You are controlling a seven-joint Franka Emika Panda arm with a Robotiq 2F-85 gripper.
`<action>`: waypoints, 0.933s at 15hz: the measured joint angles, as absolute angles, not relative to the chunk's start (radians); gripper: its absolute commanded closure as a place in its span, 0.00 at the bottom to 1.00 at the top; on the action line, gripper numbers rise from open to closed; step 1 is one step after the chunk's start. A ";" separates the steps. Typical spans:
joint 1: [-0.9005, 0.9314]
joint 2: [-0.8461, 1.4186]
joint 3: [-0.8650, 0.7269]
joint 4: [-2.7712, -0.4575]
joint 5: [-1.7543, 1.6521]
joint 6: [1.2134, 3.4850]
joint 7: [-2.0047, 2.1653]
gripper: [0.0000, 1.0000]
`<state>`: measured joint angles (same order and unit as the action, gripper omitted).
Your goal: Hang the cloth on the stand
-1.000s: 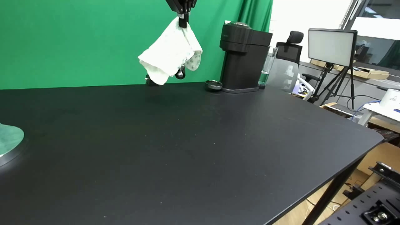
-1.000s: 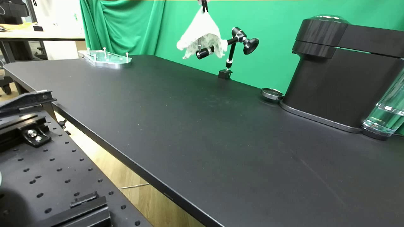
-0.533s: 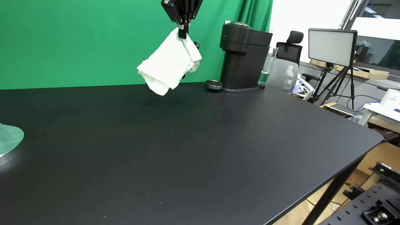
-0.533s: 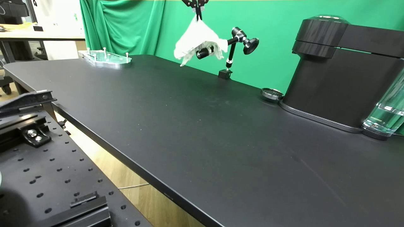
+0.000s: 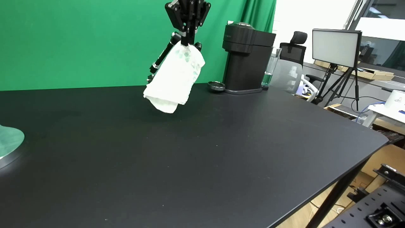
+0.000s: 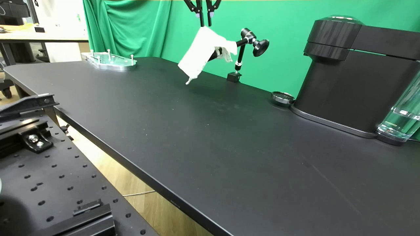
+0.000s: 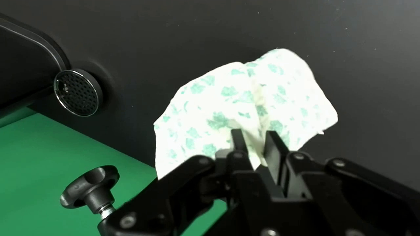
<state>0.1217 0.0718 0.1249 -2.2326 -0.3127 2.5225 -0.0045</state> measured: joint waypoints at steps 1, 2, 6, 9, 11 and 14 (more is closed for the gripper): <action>0.122 0.072 0.125 -2.233 -0.308 2.524 -0.004 0.40; 0.122 0.072 0.125 -2.233 -0.305 2.526 -0.004 0.34; 0.129 0.070 0.126 -2.234 -0.307 2.533 -0.005 0.06; 0.141 0.066 0.132 -2.234 -0.316 2.533 -0.005 0.00; 0.151 0.063 0.137 -2.234 -0.322 2.530 -0.006 0.00; 0.168 0.062 0.156 -2.234 -0.320 2.494 -0.055 0.00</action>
